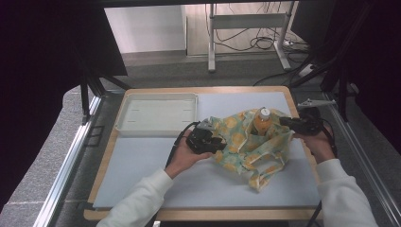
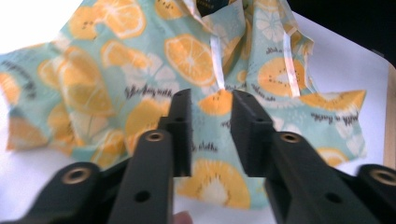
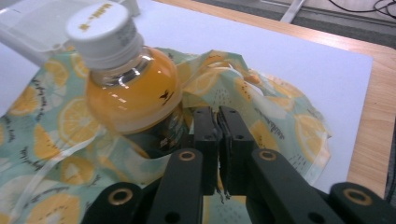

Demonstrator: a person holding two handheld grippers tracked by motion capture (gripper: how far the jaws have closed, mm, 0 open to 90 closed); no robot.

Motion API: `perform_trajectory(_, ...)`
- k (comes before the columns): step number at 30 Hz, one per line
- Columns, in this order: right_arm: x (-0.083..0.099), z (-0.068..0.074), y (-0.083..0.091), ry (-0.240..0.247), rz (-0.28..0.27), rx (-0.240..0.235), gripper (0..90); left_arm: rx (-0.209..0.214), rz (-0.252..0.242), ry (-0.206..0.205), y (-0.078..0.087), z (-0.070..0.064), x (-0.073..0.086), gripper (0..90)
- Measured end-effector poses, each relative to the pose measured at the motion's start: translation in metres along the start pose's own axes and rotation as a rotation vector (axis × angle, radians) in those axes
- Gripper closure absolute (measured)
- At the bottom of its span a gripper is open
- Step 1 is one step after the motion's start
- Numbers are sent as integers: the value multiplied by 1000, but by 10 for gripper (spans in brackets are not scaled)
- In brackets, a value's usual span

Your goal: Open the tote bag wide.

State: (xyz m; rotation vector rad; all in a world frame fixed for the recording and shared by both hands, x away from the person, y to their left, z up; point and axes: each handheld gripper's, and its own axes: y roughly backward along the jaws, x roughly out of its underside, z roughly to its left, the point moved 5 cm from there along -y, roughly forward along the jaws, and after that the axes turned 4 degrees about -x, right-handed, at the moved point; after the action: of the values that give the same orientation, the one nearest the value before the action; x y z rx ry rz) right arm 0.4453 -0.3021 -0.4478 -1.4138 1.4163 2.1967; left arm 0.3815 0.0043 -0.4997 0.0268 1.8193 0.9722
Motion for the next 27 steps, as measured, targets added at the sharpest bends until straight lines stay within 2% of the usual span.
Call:
perform_trajectory(3,2,3,4,-4,-1,-21,762,-21,5,-6,7,1,7,522)
perform_trajectory(9,5,11,9,14,-7,-27,596,-30,-20,2,25,4,23,377)
perform_trajectory(13,7,15,14,25,-19,-22,512,-69,-37,14,37,9,35,363)
perform_trajectory(21,9,19,18,27,-24,-27,428,-88,-45,39,49,15,48,366)
perform_trajectory(27,8,22,20,38,-24,-22,387,-99,-33,29,48,18,53,367)
